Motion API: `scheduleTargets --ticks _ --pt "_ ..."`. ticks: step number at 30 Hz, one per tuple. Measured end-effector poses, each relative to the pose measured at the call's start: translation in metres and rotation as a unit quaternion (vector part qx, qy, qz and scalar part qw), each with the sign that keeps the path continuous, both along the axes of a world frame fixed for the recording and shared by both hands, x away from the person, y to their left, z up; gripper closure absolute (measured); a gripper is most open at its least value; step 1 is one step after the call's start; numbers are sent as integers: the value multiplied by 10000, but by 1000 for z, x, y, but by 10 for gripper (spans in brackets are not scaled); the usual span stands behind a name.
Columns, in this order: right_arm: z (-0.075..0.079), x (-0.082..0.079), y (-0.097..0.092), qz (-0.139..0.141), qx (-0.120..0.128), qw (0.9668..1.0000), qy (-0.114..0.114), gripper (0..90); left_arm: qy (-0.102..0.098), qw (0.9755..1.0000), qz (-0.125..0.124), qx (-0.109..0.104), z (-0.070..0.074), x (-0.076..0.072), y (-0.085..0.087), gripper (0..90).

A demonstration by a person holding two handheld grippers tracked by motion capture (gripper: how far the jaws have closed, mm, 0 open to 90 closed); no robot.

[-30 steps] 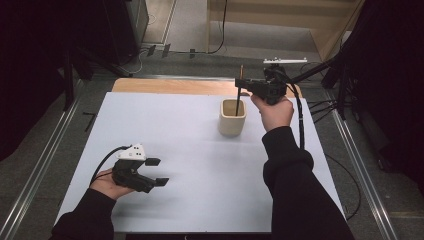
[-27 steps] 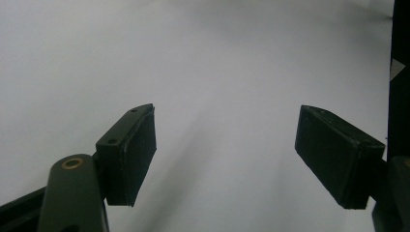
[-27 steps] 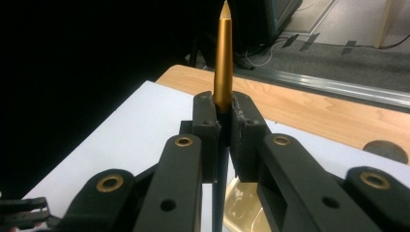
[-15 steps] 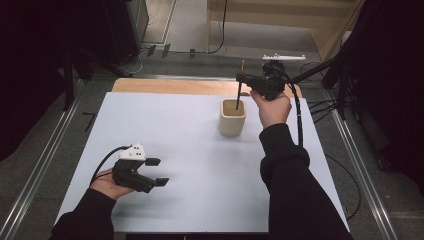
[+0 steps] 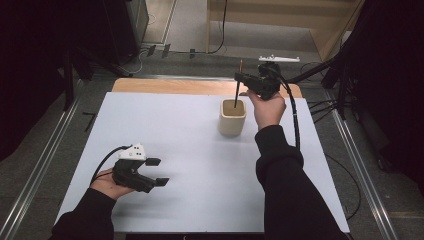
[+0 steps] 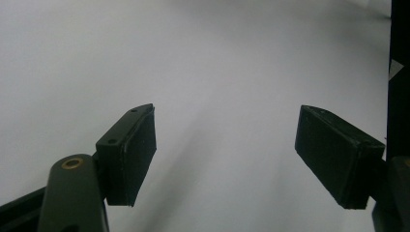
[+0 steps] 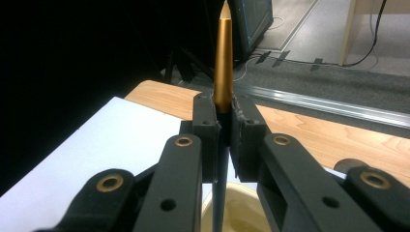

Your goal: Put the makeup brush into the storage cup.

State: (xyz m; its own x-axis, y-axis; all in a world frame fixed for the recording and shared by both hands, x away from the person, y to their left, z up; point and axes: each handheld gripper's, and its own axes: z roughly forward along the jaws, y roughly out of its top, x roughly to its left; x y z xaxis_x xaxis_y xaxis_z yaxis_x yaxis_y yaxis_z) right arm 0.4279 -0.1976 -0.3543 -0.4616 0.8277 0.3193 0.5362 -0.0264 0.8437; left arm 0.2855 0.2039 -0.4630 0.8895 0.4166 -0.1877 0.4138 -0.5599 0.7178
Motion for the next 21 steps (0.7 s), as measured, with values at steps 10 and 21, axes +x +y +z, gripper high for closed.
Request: scheduleTargets --ticks 10,21 --pt "-8 6 3 -18 -120 9999 -14 836 -5 10000 31 -41 1 0 1 234" --pt "-17 8 6 -13 -240 9997 38 836 -12 10000 39 -42 1 1 1 233"
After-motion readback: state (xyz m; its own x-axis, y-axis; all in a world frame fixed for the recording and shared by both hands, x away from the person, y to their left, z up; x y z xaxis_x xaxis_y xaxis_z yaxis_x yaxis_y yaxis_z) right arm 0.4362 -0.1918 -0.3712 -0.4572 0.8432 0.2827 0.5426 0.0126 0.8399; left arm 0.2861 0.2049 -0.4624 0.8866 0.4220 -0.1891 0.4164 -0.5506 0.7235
